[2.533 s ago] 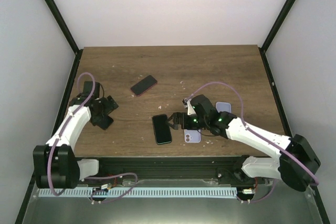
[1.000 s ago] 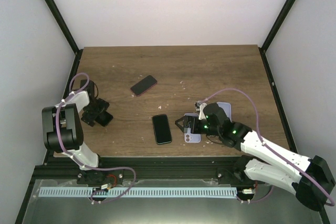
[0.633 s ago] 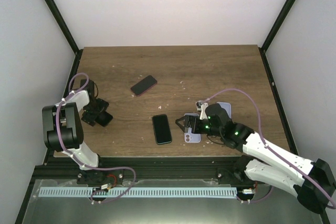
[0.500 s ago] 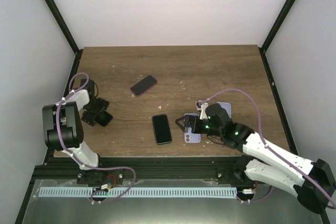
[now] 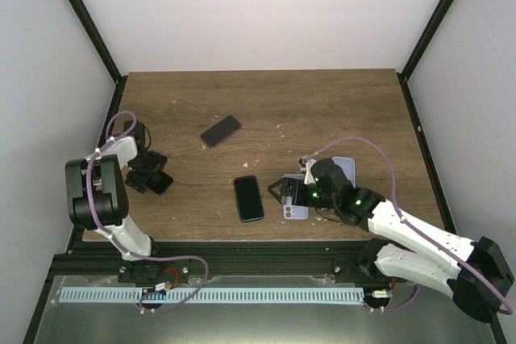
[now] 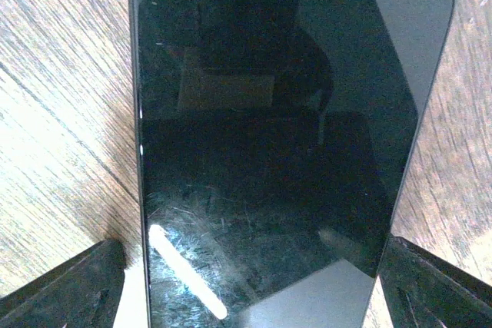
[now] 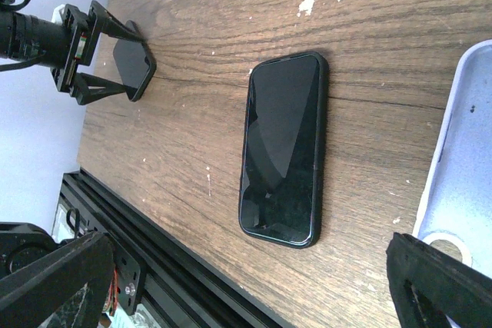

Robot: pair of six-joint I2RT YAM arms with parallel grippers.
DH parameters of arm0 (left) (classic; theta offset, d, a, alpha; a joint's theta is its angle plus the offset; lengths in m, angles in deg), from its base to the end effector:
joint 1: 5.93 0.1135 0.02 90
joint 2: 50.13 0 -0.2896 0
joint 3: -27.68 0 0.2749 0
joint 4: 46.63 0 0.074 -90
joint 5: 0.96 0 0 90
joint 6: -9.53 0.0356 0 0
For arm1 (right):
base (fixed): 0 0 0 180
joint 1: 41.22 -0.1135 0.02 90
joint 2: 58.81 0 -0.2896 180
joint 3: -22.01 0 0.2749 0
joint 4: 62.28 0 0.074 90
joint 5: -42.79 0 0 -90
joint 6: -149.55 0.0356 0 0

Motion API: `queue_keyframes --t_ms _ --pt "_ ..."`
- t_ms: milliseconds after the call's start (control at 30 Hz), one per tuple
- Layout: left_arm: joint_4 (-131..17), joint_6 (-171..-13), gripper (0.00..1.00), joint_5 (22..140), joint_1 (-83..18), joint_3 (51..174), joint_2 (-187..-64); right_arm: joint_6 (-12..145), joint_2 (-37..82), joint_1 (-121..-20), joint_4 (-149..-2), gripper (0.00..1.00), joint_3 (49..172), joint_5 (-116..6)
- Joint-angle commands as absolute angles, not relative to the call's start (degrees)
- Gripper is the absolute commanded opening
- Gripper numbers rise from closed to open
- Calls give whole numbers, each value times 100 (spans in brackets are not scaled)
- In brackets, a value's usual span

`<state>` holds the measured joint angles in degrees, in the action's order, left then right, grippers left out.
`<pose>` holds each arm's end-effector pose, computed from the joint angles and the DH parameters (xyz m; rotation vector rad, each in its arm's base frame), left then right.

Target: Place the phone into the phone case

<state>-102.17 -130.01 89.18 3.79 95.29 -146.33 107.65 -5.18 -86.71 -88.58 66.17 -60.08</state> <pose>0.2995 0.0514 0.1608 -1.5051 2.6459 -0.0497 0.1399 0.1536 0.2379 -0.0848 2.4266 1.0919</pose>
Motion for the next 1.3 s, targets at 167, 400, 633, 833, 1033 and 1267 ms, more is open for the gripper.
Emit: queue_keyframes --t_ms 167,400,633,833,1033,1267 --pt "-10282 -13068 90 8789 392 9461 -15178 10884 -571 -8639 -8763 98 6616 -6078" --pt "-10454 -13140 87 8835 397 9503 -15225 10808 -307 -8639 -8832 98 6617 -6191" --pt "-10369 -12843 77 8753 390 9465 -14986 10597 232 -8640 -9661 98 6984 -5890" --pt "-10396 -12403 73 8603 330 9287 -14627 10268 493 -8637 -9805 94 6995 -5747" --pt "-10617 -12044 71 8680 -63 9324 -14230 10095 768 -8611 -10514 91 7329 -4885" --pt "-10588 -11953 65 8407 -505 9186 -13666 9898 942 -8143 -10757 71 7448 -4472"
